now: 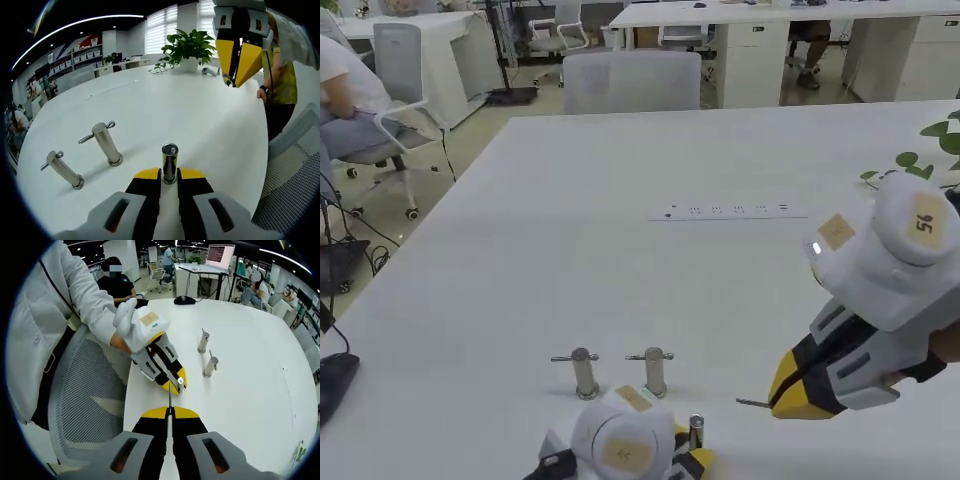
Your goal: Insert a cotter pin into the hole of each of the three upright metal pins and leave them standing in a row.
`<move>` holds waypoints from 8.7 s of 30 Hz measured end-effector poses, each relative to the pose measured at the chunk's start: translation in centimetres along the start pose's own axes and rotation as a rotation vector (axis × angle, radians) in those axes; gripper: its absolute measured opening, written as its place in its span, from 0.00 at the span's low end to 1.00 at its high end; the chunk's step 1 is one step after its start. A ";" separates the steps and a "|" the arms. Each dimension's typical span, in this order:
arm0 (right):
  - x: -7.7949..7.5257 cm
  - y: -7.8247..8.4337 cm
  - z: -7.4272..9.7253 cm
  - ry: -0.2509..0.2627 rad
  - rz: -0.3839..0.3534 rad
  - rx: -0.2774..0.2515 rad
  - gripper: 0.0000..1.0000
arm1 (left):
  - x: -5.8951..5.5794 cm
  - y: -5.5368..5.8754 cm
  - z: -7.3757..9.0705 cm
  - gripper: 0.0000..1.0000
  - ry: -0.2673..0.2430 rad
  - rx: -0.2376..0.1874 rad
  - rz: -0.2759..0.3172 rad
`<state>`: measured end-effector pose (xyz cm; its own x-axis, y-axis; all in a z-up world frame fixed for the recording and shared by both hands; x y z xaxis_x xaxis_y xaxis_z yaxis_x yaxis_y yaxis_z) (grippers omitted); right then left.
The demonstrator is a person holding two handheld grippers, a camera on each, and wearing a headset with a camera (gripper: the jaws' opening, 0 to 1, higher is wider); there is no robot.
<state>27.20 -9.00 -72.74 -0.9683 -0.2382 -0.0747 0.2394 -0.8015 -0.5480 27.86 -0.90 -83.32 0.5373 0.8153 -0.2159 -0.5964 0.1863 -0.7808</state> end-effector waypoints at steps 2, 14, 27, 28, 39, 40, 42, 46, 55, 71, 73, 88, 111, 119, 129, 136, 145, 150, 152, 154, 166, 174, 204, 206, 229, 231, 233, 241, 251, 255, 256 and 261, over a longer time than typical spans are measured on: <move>0.0 0.0 0.0 0.000 -0.001 0.000 0.03 | 0.1 0.1 0.0 0.08 -0.003 0.002 0.011; 0.1 0.2 -0.3 -0.009 0.001 0.006 0.03 | 0.6 0.2 -0.1 0.07 0.089 0.016 -0.054; 0.5 0.7 -1.5 -0.024 0.017 0.032 0.03 | 0.8 0.2 0.0 0.07 0.277 0.073 -0.153; 0.5 0.7 -1.5 -0.024 0.018 0.033 0.03 | 0.8 0.3 0.0 0.07 0.292 0.075 -0.161; 0.6 1.0 -2.8 -0.030 0.050 0.068 0.03 | 0.2 0.7 0.1 0.07 0.419 0.097 -0.284; 0.6 1.0 -2.9 -0.031 0.053 0.071 0.03 | 0.2 0.7 0.1 0.07 0.424 0.097 -0.291; 0.6 1.2 -3.2 -0.032 0.059 0.081 0.03 | 0.1 0.8 0.2 0.07 0.439 0.099 -0.304; 0.5 1.5 -3.7 -0.033 0.072 0.097 0.03 | -0.1 0.9 0.2 0.06 0.468 0.103 -0.332; 0.3 2.3 -5.0 -0.033 0.109 0.146 0.03 | -0.2 0.9 0.3 0.06 0.528 0.118 -0.380; -0.2 2.0 -6.6 -0.040 0.151 0.170 0.03 | -0.5 1.2 0.3 0.06 0.549 0.127 -0.402; -0.2 1.9 -6.6 -0.038 0.152 0.169 0.03 | -0.5 1.2 0.3 0.06 0.548 0.126 -0.402; -0.2 1.4 -6.5 -0.039 0.171 0.166 0.03 | -0.5 1.2 0.5 0.06 0.547 0.133 -0.410; -0.6 1.4 -6.5 -0.051 0.243 0.189 0.03 | -0.5 1.3 0.3 0.06 0.552 0.150 -0.419; -0.6 1.5 -6.5 -0.060 0.273 0.201 0.03 | -0.5 1.2 0.2 0.06 0.553 0.157 -0.417; -0.6 1.3 -6.2 -0.058 0.289 0.203 0.03 | -0.5 1.2 0.2 0.06 0.554 0.163 -0.419; -0.7 1.2 -6.1 -0.054 0.286 0.201 0.03 | -0.5 1.2 0.2 0.06 0.553 0.166 -0.420; -0.7 1.0 -6.1 -0.054 0.299 0.199 0.03 | -0.5 1.1 0.2 0.06 0.551 0.169 -0.425; -0.7 0.9 -6.2 -0.060 0.307 0.199 0.03 | -0.6 1.1 0.2 0.06 0.555 0.176 -0.443; -0.7 0.9 -6.2 -0.063 0.307 0.198 0.03 | -0.5 1.1 0.2 0.06 0.556 0.180 -0.445; -0.7 0.8 -6.3 -0.064 0.307 0.196 0.03 | -0.5 1.0 0.2 0.06 0.557 0.181 -0.446; -0.8 0.5 -6.8 -0.068 0.304 0.191 0.03 | -0.4 1.1 0.2 0.06 0.560 0.182 -0.438; -0.7 0.4 -6.9 -0.073 0.316 0.186 0.03 | -0.4 1.0 0.2 0.06 0.559 0.181 -0.434; -0.6 -0.4 -7.8 -0.102 0.361 0.155 0.03 | -0.5 1.1 0.2 0.06 0.562 0.180 -0.428; -0.6 -0.5 -7.9 -0.104 0.366 0.155 0.03 | -0.6 1.1 0.2 0.06 0.563 0.181 -0.428; -0.6 -0.7 -8.0 -0.118 0.356 0.135 0.06 | -0.6 1.2 0.0 0.07 0.565 0.182 -0.417; -0.6 -0.7 -8.0 -0.117 0.347 0.131 0.07 | -0.6 1.2 0.0 0.07 0.565 0.181 -0.416; -0.6 -0.6 -8.0 -0.115 0.346 0.132 0.07 | -0.6 1.2 0.0 0.07 0.565 0.181 -0.416; -0.8 -0.5 -7.7 -0.097 0.321 0.127 0.11 | -0.5 1.1 0.0 0.07 0.559 0.179 -0.417; -0.8 0.1 -7.4 -0.078 0.280 0.118 0.12 | -0.4 1.1 0.0 0.07 0.545 0.178 -0.390; -1.0 0.4 -7.2 -0.069 0.264 0.116 0.12 | -0.2 1.1 0.1 0.09 0.541 0.179 -0.368; -1.0 0.5 -7.2 -0.069 0.261 0.115 0.12 | -0.2 1.1 0.1 0.10 0.542 0.178 -0.360; -0.9 0.9 -7.0 -0.067 0.242 0.112 0.12 | 0.1 1.0 0.2 0.16 0.530 0.170 -0.345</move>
<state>27.82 -5.64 -79.04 -0.8759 -0.4632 -0.1350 0.4735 -0.7715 -0.4249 27.15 -0.56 -84.04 0.9100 0.3204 -0.2630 -0.3995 0.5085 -0.7628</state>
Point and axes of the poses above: the centre of the closed fingertips' face, and the gripper's own axes: z roughly backward along the fingers, x roughly to its left, y roughly out of its underside, the point moved 3 cm from there along z, roughly backward along the fingers, and after that the axes turned 13 degrees about z, right-handed, at the moved point
